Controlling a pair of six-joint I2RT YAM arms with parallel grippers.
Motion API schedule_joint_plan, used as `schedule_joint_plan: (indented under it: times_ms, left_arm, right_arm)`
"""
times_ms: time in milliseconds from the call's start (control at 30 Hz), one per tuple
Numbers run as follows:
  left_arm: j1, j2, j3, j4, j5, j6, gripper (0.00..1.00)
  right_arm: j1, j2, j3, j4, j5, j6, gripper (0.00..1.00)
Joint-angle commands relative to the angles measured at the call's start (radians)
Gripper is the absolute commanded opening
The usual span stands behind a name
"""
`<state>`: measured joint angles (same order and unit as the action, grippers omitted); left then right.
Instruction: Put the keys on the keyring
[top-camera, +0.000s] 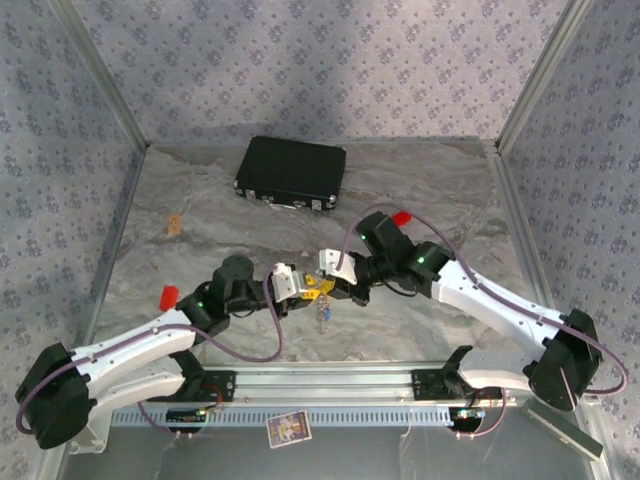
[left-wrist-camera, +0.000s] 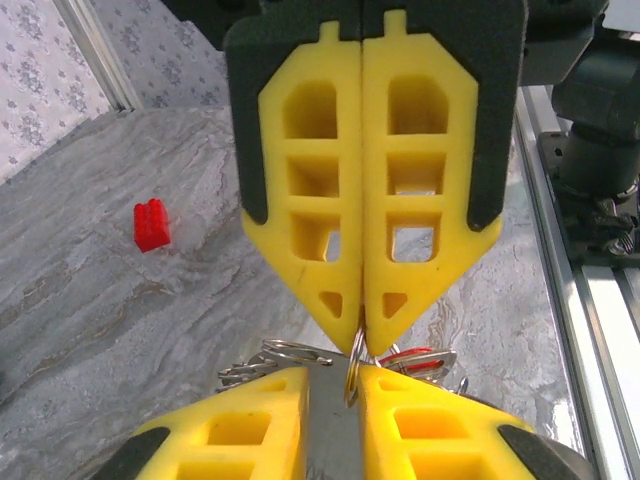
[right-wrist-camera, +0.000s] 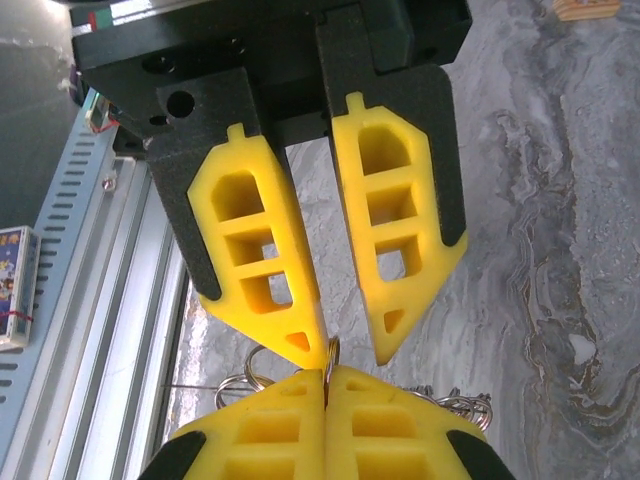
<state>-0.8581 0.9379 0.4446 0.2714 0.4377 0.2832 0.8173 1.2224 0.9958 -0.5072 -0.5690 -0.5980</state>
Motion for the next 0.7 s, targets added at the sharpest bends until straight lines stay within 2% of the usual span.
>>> schedule_joint_plan:
  times_ms: [0, 167, 267, 333, 500, 667]
  left_arm:
    - [-0.003, 0.006, 0.045, -0.032, 0.005, 0.033, 0.17]
    - [-0.003, 0.017, 0.059, -0.045, 0.026, 0.034, 0.15]
    - [-0.002, 0.016, 0.062, -0.039, 0.043, 0.034, 0.07]
    - [-0.003, 0.01, 0.052, -0.022, 0.05, 0.025, 0.0]
    - [-0.002, -0.002, -0.039, 0.161, 0.041, -0.071, 0.0]
    - [-0.002, 0.017, -0.061, 0.232, 0.025, -0.131, 0.0]
  right_arm:
    - [0.026, 0.022, 0.065, -0.082, 0.0, -0.057, 0.0]
    - [0.04, 0.047, 0.093, -0.09, -0.011, -0.066, 0.0]
    - [0.042, 0.047, 0.09, -0.079, -0.024, -0.059, 0.0]
    - [0.037, 0.027, 0.063, -0.048, -0.015, -0.034, 0.08]
    - [0.016, -0.096, -0.071, 0.084, 0.037, 0.071, 0.35]
    - [0.006, -0.189, -0.174, 0.172, 0.088, 0.149, 0.42]
